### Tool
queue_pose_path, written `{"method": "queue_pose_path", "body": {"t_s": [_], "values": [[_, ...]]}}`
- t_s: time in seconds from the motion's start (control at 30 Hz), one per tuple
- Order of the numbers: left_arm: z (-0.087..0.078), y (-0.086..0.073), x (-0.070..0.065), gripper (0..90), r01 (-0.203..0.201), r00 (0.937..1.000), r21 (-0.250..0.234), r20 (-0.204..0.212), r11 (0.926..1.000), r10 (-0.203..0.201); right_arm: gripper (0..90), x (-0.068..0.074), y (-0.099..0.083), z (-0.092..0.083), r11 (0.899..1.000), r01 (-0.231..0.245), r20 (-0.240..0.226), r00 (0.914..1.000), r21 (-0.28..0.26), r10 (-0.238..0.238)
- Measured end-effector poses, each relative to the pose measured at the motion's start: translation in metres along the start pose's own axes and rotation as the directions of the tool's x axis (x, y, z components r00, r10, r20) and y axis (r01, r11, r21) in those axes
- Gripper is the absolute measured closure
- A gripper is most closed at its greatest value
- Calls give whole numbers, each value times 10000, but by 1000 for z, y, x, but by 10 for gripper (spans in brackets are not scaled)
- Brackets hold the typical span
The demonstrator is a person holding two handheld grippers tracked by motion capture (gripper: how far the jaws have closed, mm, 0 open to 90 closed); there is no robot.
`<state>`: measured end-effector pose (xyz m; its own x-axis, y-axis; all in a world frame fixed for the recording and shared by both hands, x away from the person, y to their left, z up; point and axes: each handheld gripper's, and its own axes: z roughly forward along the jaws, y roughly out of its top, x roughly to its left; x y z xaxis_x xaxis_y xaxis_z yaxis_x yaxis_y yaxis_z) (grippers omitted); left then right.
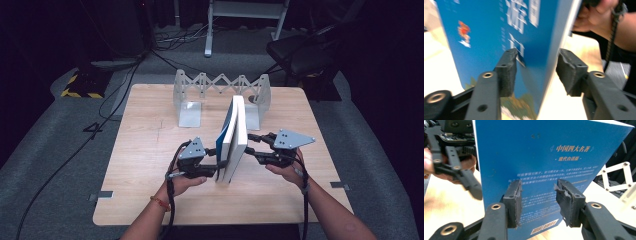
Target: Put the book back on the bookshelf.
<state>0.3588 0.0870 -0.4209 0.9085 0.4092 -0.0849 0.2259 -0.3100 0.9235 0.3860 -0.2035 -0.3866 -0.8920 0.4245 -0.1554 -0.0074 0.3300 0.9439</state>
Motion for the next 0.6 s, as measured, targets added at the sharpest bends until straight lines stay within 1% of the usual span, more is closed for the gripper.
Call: {"method": "queue_pose_path", "body": {"t_s": [0.03, 0.07, 0.1, 0.13, 0.17, 0.23, 0.27, 0.3, 0.33, 0.37, 0.4, 0.47, 0.5, 0.53, 0.57, 0.6], "values": [[0, 0, 0, 466, 0, 10000, 0, 0, 10000, 0, 557, 1, 0, 1, 10000, 15, -69, 10000, 2, -15], [0, -1, -3, 422, -70, 10000, 110, -49, 9999, 71, 556, 1, 1, 2, 10000, 36, -74, 10000, 3, -36], [0, -2, -5, 422, -33, 10000, 146, 32, 9999, 32, 556, 1, 1, 2, 10000, 36, -74, 10000, 3, -36], [1, -4, -8, 396, -98, 9999, 224, 38, 9997, 97, 550, 1, 1, 3, 10000, 10, -75, 10000, 22, -9], [3, -4, -12, 371, -195, 9997, 286, -115, 9994, 199, 550, 1, 1, 3, 10000, 0, -103, 9999, 3, 0], [9, -5, -19, 275, -280, 9977, 380, -599, 9989, 303, 550, 2, 1, 5, 10000, -14, -115, 9999, 27, 14], [13, -5, -24, 261, -337, 9941, 340, -1022, 9989, 370, 550, 2, 1, 5, 10000, 24, -156, 9999, 26, -24], [16, -5, -27, 240, -290, 9922, 335, -1200, 9990, 328, 547, 2, 1, 7, 10000, 15, -208, 9998, 12, -15], [20, -5, -30, 193, -306, 9901, 382, -1361, 9988, 355, 543, 3, 2, 8, 10000, 25, -216, 9998, 24, -24], [24, -6, -33, 168, -358, 9841, 397, -1725, 9986, 421, 542, 4, 2, 10, 10000, 74, -213, 9997, 53, -73], [27, -8, -35, 161, -324, 9804, 352, -1933, 9989, 386, 542, 4, 2, 11, 9999, 102, -222, 9997, 41, -101], [33, -13, -34, 166, 93, 9739, 182, -2270, 9998, -50, 532, 5, 2, 13, 10000, 85, -231, 9997, 0, -85], [35, -14, -33, 166, 196, 9719, 177, -2347, 9997, -149, 530, 4, 2, 13, 10000, 90, -228, 9997, 28, -89], [35, -14, -33, 161, 196, 9719, 177, -2347, 9997, -149, 529, 4, 2, 14, 10000, 66, -214, 9998, 21, -66], [39, -16, -34, 161, 193, 9638, 160, -2664, 9997, -143, 529, 4, 2, 14, 10000, 66, -214, 9998, 21, -66], [42, -17, -35, 166, 192, 9582, 126, -2857, 9997, -148, 527, 4, 2, 15, 10000, 56, -198, 9998, 31, -55]]}}
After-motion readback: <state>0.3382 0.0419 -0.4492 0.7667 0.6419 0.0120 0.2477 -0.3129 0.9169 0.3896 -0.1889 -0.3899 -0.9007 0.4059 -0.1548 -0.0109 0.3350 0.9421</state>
